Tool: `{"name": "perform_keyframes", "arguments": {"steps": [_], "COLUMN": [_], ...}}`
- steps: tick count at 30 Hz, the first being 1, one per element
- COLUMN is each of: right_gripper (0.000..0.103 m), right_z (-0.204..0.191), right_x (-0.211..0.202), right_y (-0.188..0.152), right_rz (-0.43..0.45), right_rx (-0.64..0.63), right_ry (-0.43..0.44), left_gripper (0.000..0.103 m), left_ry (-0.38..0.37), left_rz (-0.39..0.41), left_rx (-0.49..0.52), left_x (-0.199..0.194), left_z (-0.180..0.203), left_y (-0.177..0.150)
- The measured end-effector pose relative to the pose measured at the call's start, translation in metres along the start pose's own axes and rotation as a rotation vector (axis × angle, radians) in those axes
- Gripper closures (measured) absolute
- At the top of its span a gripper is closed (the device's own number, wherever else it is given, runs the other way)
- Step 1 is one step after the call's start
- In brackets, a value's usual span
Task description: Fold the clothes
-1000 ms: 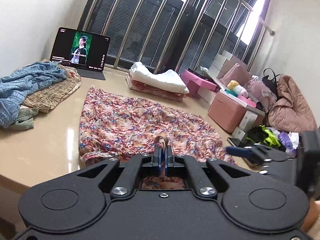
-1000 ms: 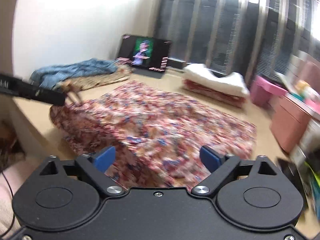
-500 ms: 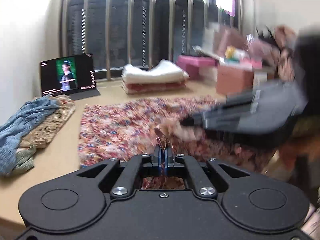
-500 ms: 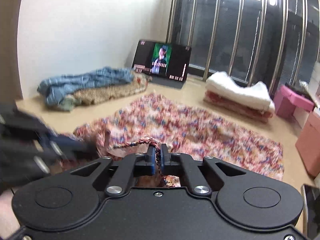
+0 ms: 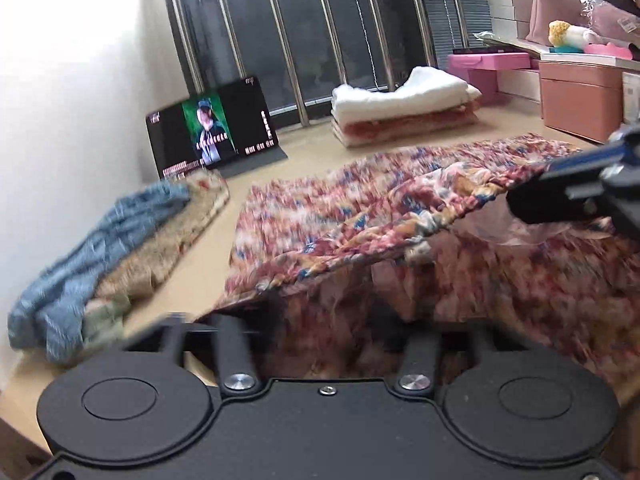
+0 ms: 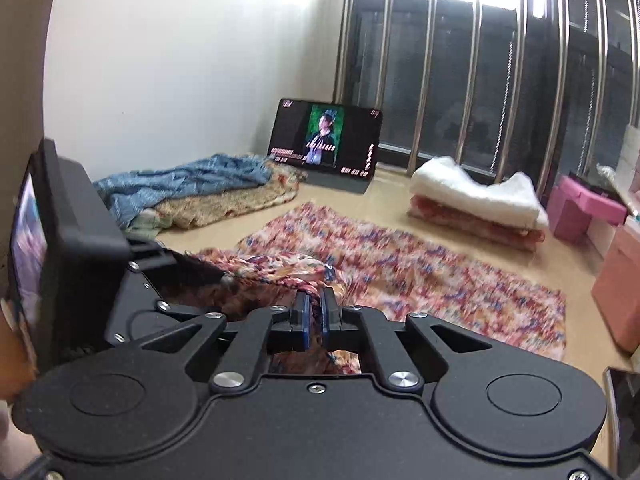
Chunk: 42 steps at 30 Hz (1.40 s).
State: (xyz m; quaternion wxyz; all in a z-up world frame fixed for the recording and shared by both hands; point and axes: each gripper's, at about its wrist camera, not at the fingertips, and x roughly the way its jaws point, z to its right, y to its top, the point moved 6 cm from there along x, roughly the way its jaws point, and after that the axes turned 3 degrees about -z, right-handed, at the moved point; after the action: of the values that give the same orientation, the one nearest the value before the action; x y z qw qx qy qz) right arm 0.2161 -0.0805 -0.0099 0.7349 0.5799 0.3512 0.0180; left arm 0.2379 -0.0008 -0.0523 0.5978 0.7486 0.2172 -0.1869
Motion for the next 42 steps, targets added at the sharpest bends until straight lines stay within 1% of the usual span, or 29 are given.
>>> {"name": "perform_keyframes", "arguments": {"steps": [2, 5, 9, 12, 14, 15, 16, 17, 19, 20, 21, 23, 24, 27, 29, 30, 31, 32, 33, 34, 35, 37, 38, 41, 42], "right_gripper": [0.097, 0.097, 0.097, 0.097, 0.095, 0.092, 0.081, 0.064, 0.047, 0.041, 0.039, 0.026, 0.024, 0.024, 0.024, 0.024, 0.029, 0.041, 0.049, 0.065, 0.074, 0.078, 0.078, 0.078, 0.079], "right_z": [-0.002, -0.001, 0.001, -0.001, -0.003, -0.005, -0.007, -0.009, -0.011, -0.01, -0.008, 0.002, 0.008, 0.032, 0.049, 0.058, 0.065, 0.071, 0.075, 0.078, 0.08, 0.082, 0.084, 0.089, 0.09], "right_x": [0.002, 0.004, 0.006, 0.006, 0.007, 0.007, 0.007, 0.006, -0.004, -0.011, -0.02, -0.038, -0.047, -0.07, -0.081, -0.083, -0.084, -0.084, -0.082, -0.08, -0.076, -0.065, -0.061, -0.049, -0.048], "right_y": [-0.005, -0.011, -0.016, -0.021, -0.026, -0.029, -0.033, -0.038, -0.047, -0.051, -0.056, -0.063, -0.067, -0.076, -0.077, -0.076, -0.074, -0.071, -0.069, -0.066, -0.065, -0.071, -0.076, -0.097, -0.103], "right_rz": [-0.011, -0.025, -0.033, -0.044, -0.072, -0.089, -0.109, -0.126, -0.129, -0.122, -0.116, -0.094, -0.081, -0.04, -0.014, -0.004, 0.002, 0.007, 0.013, 0.019, 0.015, -0.034, -0.062, -0.145, -0.156], "right_rx": [0.002, 0.025, 0.052, 0.044, 0.025, 0.013, 0.0, -0.014, -0.026, -0.02, -0.004, 0.045, 0.07, 0.145, 0.193, 0.215, 0.232, 0.248, 0.262, 0.275, 0.28, 0.282, 0.29, 0.322, 0.33], "right_ry": [0.004, 0.015, 0.024, 0.031, 0.046, 0.055, 0.066, 0.079, 0.096, 0.095, 0.091, 0.068, 0.042, -0.081, -0.176, -0.217, -0.247, -0.264, -0.27, -0.268, -0.262, -0.273, -0.284, -0.314, -0.317], "left_gripper": [0.023, 0.019, 0.014, 0.012, 0.006, 0.006, 0.006, 0.005, 0.001, 0.0, 0.0, 0.0, 0.0, 0.0, 0.004, 0.007, 0.02, 0.032, 0.037, 0.047, 0.055, 0.057, 0.058, 0.058, 0.058], "left_ry": [-0.052, -0.112, -0.163, -0.203, -0.236, -0.252, -0.267, -0.278, -0.295, -0.305, -0.316, -0.324, -0.322, -0.27, -0.215, -0.197, -0.18, -0.18, -0.183, -0.188, -0.183, -0.158, -0.14, -0.095, -0.095], "left_rz": [0.012, -0.019, -0.038, -0.027, -0.017, -0.017, -0.017, -0.018, -0.016, -0.01, -0.005, 0.013, 0.025, 0.073, 0.115, 0.125, 0.134, 0.135, 0.134, 0.126, 0.104, 0.052, 0.025, -0.063, -0.075], "left_rx": [0.01, 0.023, -0.016, -0.05, -0.067, -0.071, -0.074, -0.077, -0.085, -0.094, -0.109, -0.158, -0.186, -0.257, -0.262, -0.252, -0.24, -0.227, -0.214, -0.195, -0.174, -0.138, -0.125, -0.12, -0.125], "left_x": [-0.012, -0.025, -0.038, -0.05, -0.055, -0.058, -0.061, -0.065, -0.072, -0.077, -0.08, -0.085, -0.086, -0.083, -0.078, -0.074, -0.069, -0.063, -0.057, -0.05, -0.042, -0.025, -0.017, -0.002, 0.0], "left_z": [-0.003, -0.009, -0.016, -0.02, -0.022, -0.024, -0.025, -0.027, -0.032, -0.036, -0.041, -0.053, -0.06, -0.077, -0.081, -0.08, -0.078, -0.074, -0.07, -0.064, -0.058, -0.048, -0.044, -0.041, -0.041], "left_y": [-0.005, -0.012, -0.019, -0.023, -0.027, -0.029, -0.032, -0.036, -0.043, -0.046, -0.049, -0.05, -0.049, -0.037, -0.023, -0.015, -0.006, 0.001, 0.009, 0.014, 0.015, 0.013, 0.009, -0.013, -0.02]}}
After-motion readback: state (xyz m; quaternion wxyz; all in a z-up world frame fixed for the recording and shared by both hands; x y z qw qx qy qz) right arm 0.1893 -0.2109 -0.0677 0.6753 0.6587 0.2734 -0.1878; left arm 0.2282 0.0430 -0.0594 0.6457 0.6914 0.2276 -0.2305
